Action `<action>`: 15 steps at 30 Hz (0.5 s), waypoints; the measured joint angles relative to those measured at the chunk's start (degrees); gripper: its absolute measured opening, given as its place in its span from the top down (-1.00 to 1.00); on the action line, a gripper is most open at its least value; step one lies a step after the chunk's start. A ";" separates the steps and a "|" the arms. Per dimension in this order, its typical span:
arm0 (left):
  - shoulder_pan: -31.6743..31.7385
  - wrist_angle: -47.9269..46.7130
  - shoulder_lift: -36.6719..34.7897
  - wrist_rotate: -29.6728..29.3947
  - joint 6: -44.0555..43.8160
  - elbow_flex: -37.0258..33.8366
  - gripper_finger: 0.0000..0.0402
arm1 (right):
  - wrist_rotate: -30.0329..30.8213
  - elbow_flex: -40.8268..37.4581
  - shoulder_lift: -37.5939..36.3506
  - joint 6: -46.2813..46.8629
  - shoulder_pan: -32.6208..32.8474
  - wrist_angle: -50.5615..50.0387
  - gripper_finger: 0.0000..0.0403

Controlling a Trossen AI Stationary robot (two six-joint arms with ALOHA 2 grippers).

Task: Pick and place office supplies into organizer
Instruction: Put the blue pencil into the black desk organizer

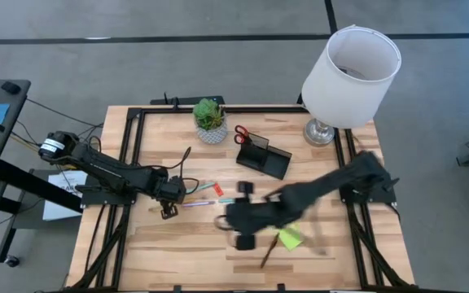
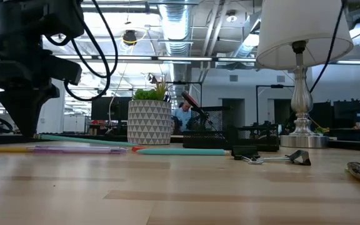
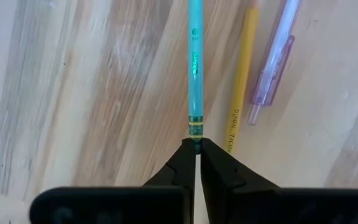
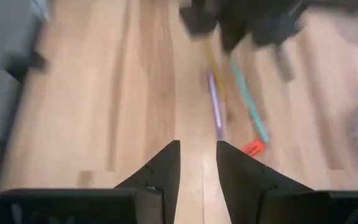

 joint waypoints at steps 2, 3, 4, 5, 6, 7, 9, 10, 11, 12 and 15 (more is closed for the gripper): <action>-0.02 -0.05 0.00 0.04 0.02 0.01 1.00 | -2.40 -0.06 4.72 -2.70 -2.20 1.58 0.52; -0.02 -0.05 0.00 0.12 0.02 0.01 1.00 | -2.90 -0.07 6.91 -4.03 -3.22 2.87 0.52; -0.02 -0.05 0.00 0.15 0.02 0.01 1.00 | -2.90 -0.07 8.83 -5.15 -4.24 4.12 0.52; -0.02 -0.05 0.00 0.16 0.02 0.01 1.00 | -2.92 -0.07 10.72 -6.35 -5.11 5.37 0.52; -0.02 -0.05 0.00 0.16 0.02 0.03 1.00 | -2.93 -0.07 12.34 -7.54 -5.79 7.15 0.52; -0.02 -0.03 0.00 0.16 0.02 0.03 1.00 | -2.93 -0.07 13.82 -8.72 -6.47 8.99 0.52; -0.02 -0.04 -0.02 0.18 0.02 0.03 1.00 | -3.12 -0.07 16.04 -11.39 -7.67 12.45 0.52; -0.02 -0.03 -0.02 0.20 0.02 0.03 1.00 | -3.15 -0.07 16.90 -12.88 -8.08 14.04 0.52; -0.02 -0.05 -0.02 0.43 0.05 0.03 1.00 | -3.49 -0.05 17.63 -14.31 -8.50 15.81 0.52; -0.02 -0.03 -0.02 0.71 0.37 0.03 1.00 | -4.45 -0.04 18.16 -15.80 -9.02 17.23 0.52; -0.02 -0.05 -0.04 1.56 1.09 0.05 1.00 | -8.52 -0.04 18.58 -18.17 -10.71 20.19 0.52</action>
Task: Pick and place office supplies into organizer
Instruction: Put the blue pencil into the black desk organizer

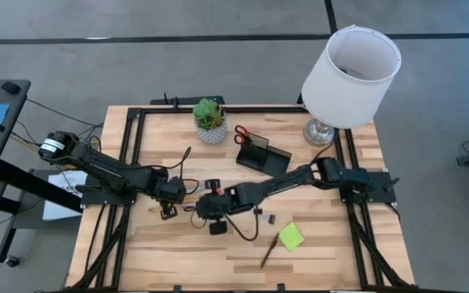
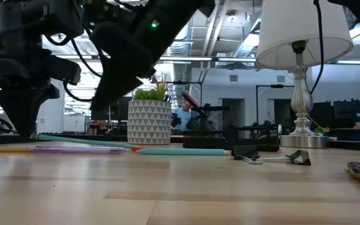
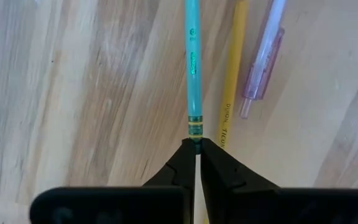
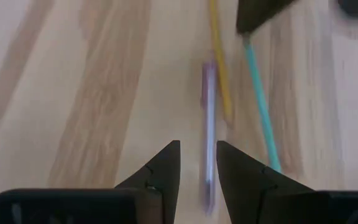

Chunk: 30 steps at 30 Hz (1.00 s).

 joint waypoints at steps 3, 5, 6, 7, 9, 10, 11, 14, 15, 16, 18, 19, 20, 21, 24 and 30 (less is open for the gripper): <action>0.00 0.02 0.00 0.06 0.36 0.02 1.00 | -0.51 0.11 -0.07 -2.09 -1.67 2.95 0.52; 0.00 0.24 -0.02 0.06 0.78 0.02 1.00 | -0.56 0.05 -0.07 -3.73 -2.94 4.63 0.52; 0.00 0.59 -0.02 0.07 1.05 0.02 1.00 | -0.58 0.04 -0.07 -4.43 -3.63 5.44 0.52; -0.02 0.96 -0.02 0.07 1.29 0.02 1.00 | -0.73 0.08 -0.08 -5.00 -4.26 5.90 0.52; -0.02 1.18 -0.02 0.07 1.67 0.02 1.00 | -2.62 0.09 -0.11 -5.14 -5.67 5.16 0.52; -0.02 1.15 -0.02 0.07 1.84 0.02 1.00 | -4.32 0.09 -0.11 -4.77 -6.30 4.30 0.52; -0.01 1.11 -0.02 0.07 1.86 0.02 1.00 | -5.89 0.09 -0.11 -4.42 -6.84 3.50 0.52; 0.00 1.13 -0.02 0.07 1.86 0.02 1.00 | -7.15 0.08 -0.11 -4.11 -8.01 1.85 0.52; 0.00 1.20 -0.02 0.07 1.86 0.02 1.00 | -7.16 0.07 -0.11 -4.38 -8.23 1.76 0.52; 0.00 1.22 -0.02 0.07 1.86 0.02 1.00 | -7.22 0.07 -0.11 -4.84 -8.49 1.82 0.52; 0.00 1.32 -0.02 0.04 1.86 0.02 1.00 | -7.22 0.07 -0.11 -5.21 -8.85 1.97 0.52; 0.00 1.33 -0.02 0.04 1.86 0.02 1.00 | -7.23 0.07 -0.11 -5.21 -8.94 1.92 0.52; 0.00 1.31 -0.02 -0.03 1.86 0.02 1.00 | -7.54 0.07 -0.11 -5.22 -8.97 1.81 0.52; 0.00 1.33 -0.02 -0.15 1.86 0.02 1.00 | -7.83 0.05 -0.11 -5.24 -8.97 1.82 0.52; -0.02 1.49 -0.04 -0.50 1.86 0.04 1.00 | -8.05 0.04 -0.11 -5.23 -8.97 1.78 0.52; 0.00 3.06 -0.04 -0.61 1.86 0.04 1.00 | -8.31 -0.06 0.86 -5.21 -9.41 3.29 0.52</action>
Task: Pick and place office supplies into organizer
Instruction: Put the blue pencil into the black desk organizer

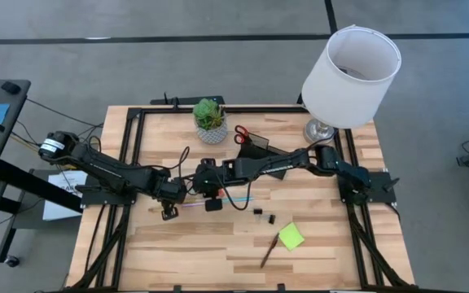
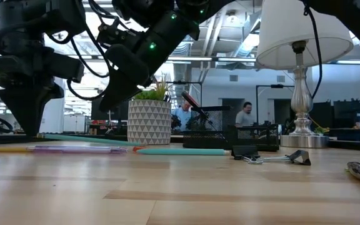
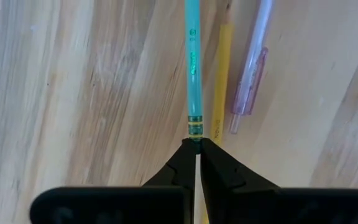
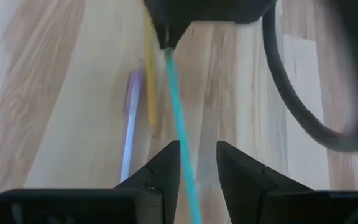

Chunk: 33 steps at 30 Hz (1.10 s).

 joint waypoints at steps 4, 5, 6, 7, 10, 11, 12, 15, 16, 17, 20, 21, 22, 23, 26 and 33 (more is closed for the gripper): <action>-0.02 -0.38 0.02 -0.47 -0.02 0.11 1.00 | 0.13 -0.38 3.19 0.85 -0.18 0.07 0.52; -0.02 -0.40 0.02 -0.55 -0.02 0.13 1.00 | 0.15 -0.36 3.81 0.87 -0.18 0.32 0.52; -0.02 -0.38 0.02 -0.59 -0.02 0.13 1.00 | 0.22 -0.35 3.97 0.89 -0.18 -0.04 0.52; -0.02 -0.19 0.02 -0.59 -0.02 0.13 1.00 | 0.26 -0.35 4.11 0.91 -0.06 -0.30 0.52; -0.02 -0.25 0.02 -0.62 -0.02 0.13 1.00 | 0.45 -0.21 4.75 0.91 0.30 0.44 0.52; -0.02 -0.14 0.02 -0.59 -0.04 0.15 1.00 | 0.60 -0.22 4.80 0.94 0.31 0.53 0.52; -0.03 -0.02 0.02 -0.72 -0.03 0.15 1.00 | 0.50 -0.22 4.80 0.94 0.32 0.77 0.52; -0.02 0.15 -0.02 -0.79 -0.03 0.20 1.00 | 0.48 -0.22 4.80 0.94 0.28 1.68 0.52; -0.02 0.18 -0.02 -0.79 -0.02 0.20 1.00 | 0.46 -0.22 4.80 0.94 0.22 1.95 0.52; -0.02 0.28 -0.02 -0.77 -0.02 0.18 1.00 | 0.48 -0.22 4.80 0.94 0.13 2.06 0.52; -0.02 0.46 -0.02 -0.77 -0.01 0.20 1.00 | 0.42 -0.22 4.80 0.91 -0.16 2.27 0.52; -0.02 0.48 -0.02 -0.77 0.02 0.20 1.00 | 0.42 -0.22 4.80 0.94 -0.20 2.44 0.52; -0.02 0.50 -0.02 -0.79 0.04 0.20 1.00 | 0.42 -0.22 4.80 0.94 -0.26 2.66 0.52; 0.00 0.56 -0.02 -0.79 0.04 0.20 1.00 | 0.37 -0.22 4.80 0.94 -0.33 3.00 0.52; 0.00 1.08 -0.02 -0.99 0.04 0.20 1.00 | -0.21 -0.22 4.80 0.93 -0.57 3.78 0.53; -0.02 1.64 -0.02 -0.96 0.37 0.20 1.00 | -1.27 -0.22 4.80 0.96 -0.46 4.40 0.65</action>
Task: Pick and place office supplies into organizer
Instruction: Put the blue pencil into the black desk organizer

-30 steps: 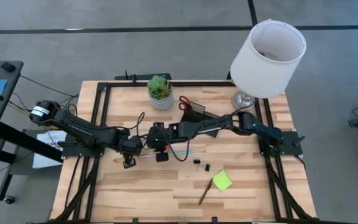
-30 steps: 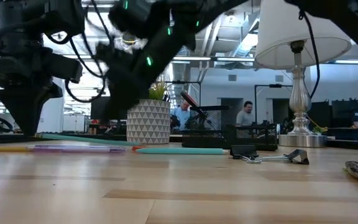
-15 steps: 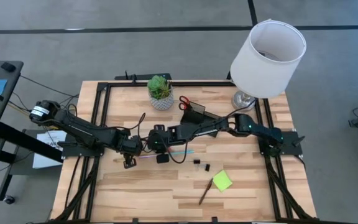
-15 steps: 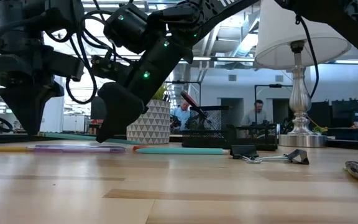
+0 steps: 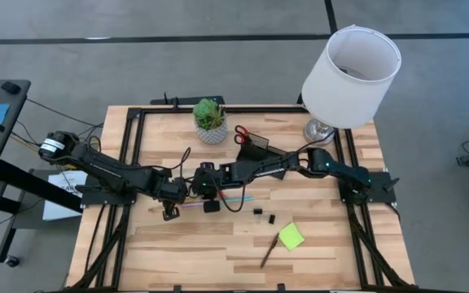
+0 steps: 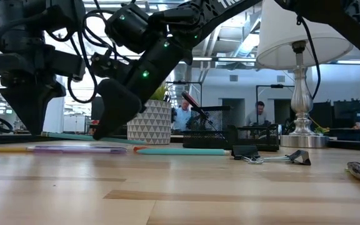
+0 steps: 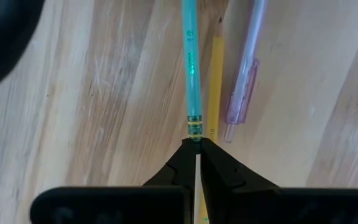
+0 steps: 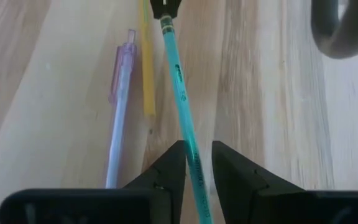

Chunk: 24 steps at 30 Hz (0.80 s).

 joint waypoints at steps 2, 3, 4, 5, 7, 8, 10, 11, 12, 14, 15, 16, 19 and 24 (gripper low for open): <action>0.00 0.23 0.00 -0.01 0.00 0.00 1.00 | -0.02 0.00 0.00 0.00 -0.02 0.31 0.67; 0.00 0.44 0.00 0.00 -0.02 0.00 1.00 | -0.03 0.00 0.00 -0.02 -0.02 0.38 0.67; 0.00 0.68 0.00 0.00 -0.02 0.00 1.00 | -0.04 0.00 0.00 -0.01 -0.01 0.39 0.67; 0.00 0.98 0.00 0.00 -0.02 0.00 1.00 | -0.05 0.00 0.00 -0.02 0.02 0.40 0.67; 0.00 1.34 0.02 0.02 -0.02 0.00 1.00 | -0.14 0.09 0.90 -0.02 0.32 1.87 0.67; 0.00 1.21 0.06 0.06 0.00 -0.02 1.00 | -0.22 0.09 1.26 0.00 0.39 2.21 0.67; 0.00 1.57 0.09 0.24 0.01 0.02 1.00 | -0.44 -0.02 1.53 -0.01 0.44 1.85 0.67; -0.01 1.62 0.09 0.14 0.01 0.03 1.00 | -1.34 0.02 1.93 0.16 0.48 2.16 0.67; 0.00 1.35 0.09 0.19 0.00 0.04 1.00 | -1.57 0.15 2.42 0.75 0.67 2.75 0.67; 0.02 1.58 0.08 0.17 0.00 0.04 1.00 | -1.05 0.12 2.69 2.52 0.76 2.03 0.67; 0.02 1.61 0.04 0.07 0.00 0.06 1.00 | -1.16 0.11 2.64 3.22 0.76 2.04 0.67; 0.02 1.59 0.04 0.10 0.00 0.07 1.00 | -1.23 0.07 2.67 3.79 0.76 2.34 0.67; 0.02 1.75 0.04 0.05 -0.01 0.06 1.00 | -1.27 0.02 2.69 4.01 0.76 2.89 0.67; 0.02 2.03 0.04 0.09 0.00 0.05 1.00 | -1.38 0.02 2.71 4.11 0.76 3.00 0.68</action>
